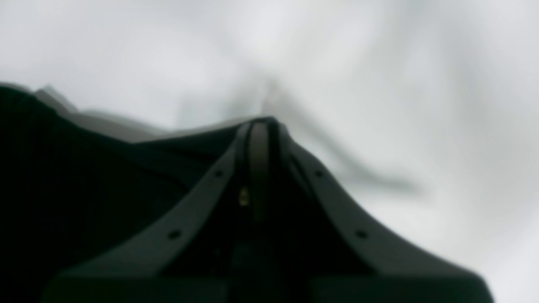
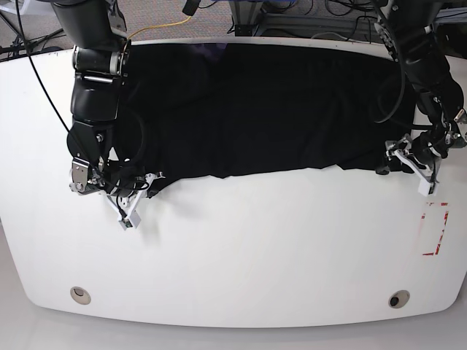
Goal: Fold the T-shirt properly
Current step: 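Lower the left gripper and grasp the folded shirt edge, then lift the folded edge with both grippers and fold it over the shirt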
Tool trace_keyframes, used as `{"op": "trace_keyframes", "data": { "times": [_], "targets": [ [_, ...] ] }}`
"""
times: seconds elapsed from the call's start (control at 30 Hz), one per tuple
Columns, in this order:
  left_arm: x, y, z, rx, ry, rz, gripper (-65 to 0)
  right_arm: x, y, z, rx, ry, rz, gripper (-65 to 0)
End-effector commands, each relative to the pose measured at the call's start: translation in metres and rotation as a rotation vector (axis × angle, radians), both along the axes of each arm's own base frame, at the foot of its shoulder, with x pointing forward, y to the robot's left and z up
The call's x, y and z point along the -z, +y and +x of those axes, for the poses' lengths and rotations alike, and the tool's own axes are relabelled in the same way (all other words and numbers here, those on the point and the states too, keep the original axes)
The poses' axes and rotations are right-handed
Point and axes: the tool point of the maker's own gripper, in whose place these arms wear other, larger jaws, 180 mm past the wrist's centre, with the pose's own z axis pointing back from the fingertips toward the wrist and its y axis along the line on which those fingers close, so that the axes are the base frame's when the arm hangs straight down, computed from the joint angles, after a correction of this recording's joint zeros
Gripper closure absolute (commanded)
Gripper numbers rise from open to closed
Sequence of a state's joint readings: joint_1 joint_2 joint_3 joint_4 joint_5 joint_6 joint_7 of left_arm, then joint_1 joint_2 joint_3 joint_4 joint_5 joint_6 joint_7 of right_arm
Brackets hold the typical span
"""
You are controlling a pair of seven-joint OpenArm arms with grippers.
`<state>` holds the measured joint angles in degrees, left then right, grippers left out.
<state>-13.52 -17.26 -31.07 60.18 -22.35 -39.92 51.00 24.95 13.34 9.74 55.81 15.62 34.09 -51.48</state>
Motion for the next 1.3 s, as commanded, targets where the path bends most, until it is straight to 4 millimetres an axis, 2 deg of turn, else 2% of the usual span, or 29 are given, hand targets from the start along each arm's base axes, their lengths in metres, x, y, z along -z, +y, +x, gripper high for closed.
{"op": "trace_keyframes", "data": {
  "times": [0.0, 0.17, 0.27, 0.7, 0.83, 1.0, 1.27],
  "targets": [
    [-0.014, -0.006, 0.010, 0.043, -0.034, 0.002, -49.9, -0.021, -0.004, 0.018, 0.007, -0.067, 0.005, 0.0],
    [-0.010, -0.033, 0.006, 0.112, -0.037, -0.052, -49.7, -0.017, -0.005, 0.014, 0.009, -0.056, 0.004, 0.0],
    [-0.010, -0.027, 0.002, 0.128, -0.008, -0.035, -47.1, -0.017, -0.005, 0.013, 0.010, -0.055, 0.005, 0.0],
    [-0.010, -0.022, 0.000, 0.123, -0.002, -0.026, -12.2, -0.017, -0.006, 0.013, 0.011, -0.055, 0.004, 0.0],
    [-0.018, -0.006, 0.001, 0.062, -0.031, -0.039, 0.0, -0.019, -0.007, 0.014, 0.010, -0.061, 0.001, 0.0],
    [-0.028, 0.013, 0.001, -0.012, -0.072, -0.052, 0.0, -0.035, -0.004, 0.022, -0.001, -0.118, -0.012, 0.0],
    [-0.068, 0.027, 0.011, -0.028, -0.189, 0.014, 0.0, -0.053, -0.005, 0.029, -0.012, -0.175, -0.033, 0.0]
  ]
}}
